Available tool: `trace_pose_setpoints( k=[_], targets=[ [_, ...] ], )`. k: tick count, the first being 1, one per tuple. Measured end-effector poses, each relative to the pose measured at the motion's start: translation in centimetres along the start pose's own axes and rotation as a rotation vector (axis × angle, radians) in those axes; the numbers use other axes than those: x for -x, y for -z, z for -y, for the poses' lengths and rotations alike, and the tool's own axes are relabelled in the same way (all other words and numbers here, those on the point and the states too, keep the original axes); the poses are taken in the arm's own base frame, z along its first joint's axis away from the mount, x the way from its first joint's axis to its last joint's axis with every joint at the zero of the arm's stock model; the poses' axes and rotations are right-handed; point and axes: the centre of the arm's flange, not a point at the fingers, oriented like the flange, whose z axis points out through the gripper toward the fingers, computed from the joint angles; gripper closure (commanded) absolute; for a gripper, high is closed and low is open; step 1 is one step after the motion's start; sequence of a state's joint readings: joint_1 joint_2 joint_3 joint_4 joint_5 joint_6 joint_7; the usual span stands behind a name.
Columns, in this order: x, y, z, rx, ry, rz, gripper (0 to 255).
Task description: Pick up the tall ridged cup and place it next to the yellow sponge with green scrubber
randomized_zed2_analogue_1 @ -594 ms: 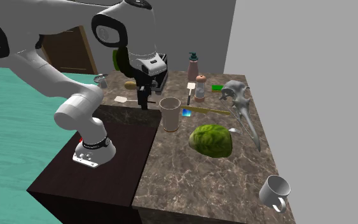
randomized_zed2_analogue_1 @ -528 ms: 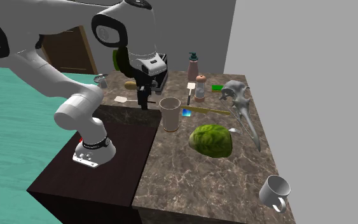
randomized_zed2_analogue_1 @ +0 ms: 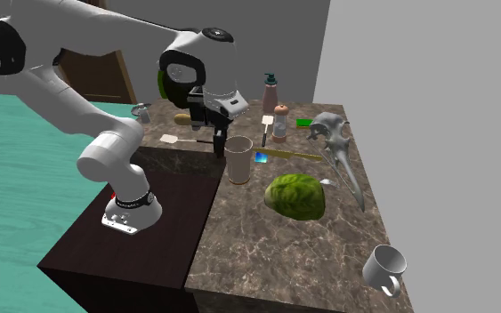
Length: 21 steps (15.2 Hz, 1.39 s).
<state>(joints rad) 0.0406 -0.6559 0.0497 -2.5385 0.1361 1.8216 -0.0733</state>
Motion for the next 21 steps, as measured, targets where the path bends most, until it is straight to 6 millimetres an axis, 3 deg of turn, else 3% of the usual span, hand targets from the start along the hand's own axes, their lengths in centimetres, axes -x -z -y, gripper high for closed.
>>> trace_pose_setpoints(
  k=[8, 15, 21],
  targets=[
    [-3.6, -6.6, 5.4, -0.019, 0.006, -0.011, 0],
    [-3.9, -10.2, 5.8, -0.021, 0.006, -0.013, 0],
    [-3.9, -10.7, 5.7, -0.021, 0.006, -0.013, 0]
  ],
)
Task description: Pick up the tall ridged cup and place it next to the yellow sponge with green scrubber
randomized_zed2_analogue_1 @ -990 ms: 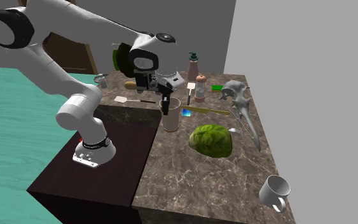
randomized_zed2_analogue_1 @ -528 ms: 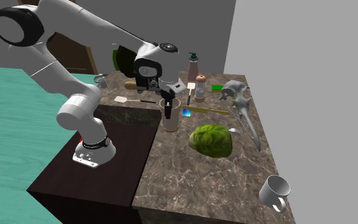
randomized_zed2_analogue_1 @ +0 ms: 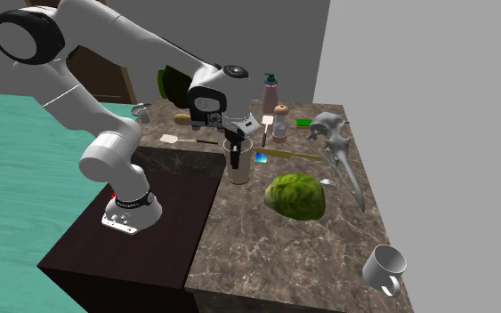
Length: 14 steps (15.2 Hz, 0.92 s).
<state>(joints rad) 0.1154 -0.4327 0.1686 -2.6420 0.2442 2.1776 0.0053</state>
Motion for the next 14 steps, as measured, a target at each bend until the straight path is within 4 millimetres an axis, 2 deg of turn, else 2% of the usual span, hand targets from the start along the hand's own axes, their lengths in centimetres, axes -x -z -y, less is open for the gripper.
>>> trace_pose_setpoints(
  k=[1, 11, 14],
  targets=[
    [0.0, 0.0, 0.0, 0.000, 0.000, 0.000, 255],
    [0.0, 0.1, 0.0, 0.000, 0.000, -0.001, 255],
    [0.0, 1.1, 0.2, 0.000, 0.000, 0.000, 255]
  ],
)
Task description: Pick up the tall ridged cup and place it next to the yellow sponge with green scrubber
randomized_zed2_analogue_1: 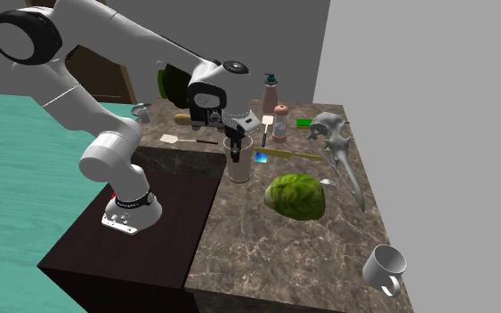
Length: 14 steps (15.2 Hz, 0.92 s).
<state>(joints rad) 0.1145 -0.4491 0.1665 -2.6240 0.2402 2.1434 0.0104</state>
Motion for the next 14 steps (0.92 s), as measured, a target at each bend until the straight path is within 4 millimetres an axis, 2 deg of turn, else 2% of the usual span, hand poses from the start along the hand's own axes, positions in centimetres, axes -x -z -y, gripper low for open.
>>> trace_pose_setpoints(
  k=[14],
  targets=[
    [0.3, 7.1, 0.9, 0.000, 0.000, 0.000, 255]
  ],
)
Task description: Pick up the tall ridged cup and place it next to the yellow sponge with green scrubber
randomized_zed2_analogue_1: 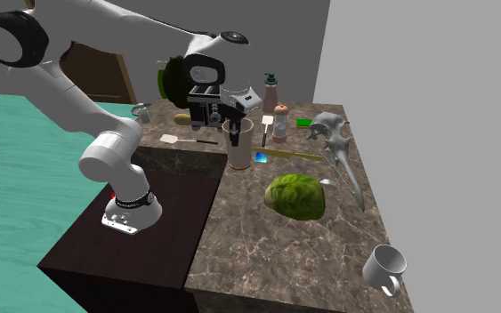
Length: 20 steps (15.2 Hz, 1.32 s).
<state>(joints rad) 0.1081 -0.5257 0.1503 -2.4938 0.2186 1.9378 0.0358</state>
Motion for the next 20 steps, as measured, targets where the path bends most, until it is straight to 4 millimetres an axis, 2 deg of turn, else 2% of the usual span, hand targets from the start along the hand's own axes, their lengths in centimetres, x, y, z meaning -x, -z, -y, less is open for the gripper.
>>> trace_pose_setpoints(
  k=[20],
  targets=[
    [0.5, 10.5, 1.1, 0.000, 0.000, 0.000, 255]
  ],
)
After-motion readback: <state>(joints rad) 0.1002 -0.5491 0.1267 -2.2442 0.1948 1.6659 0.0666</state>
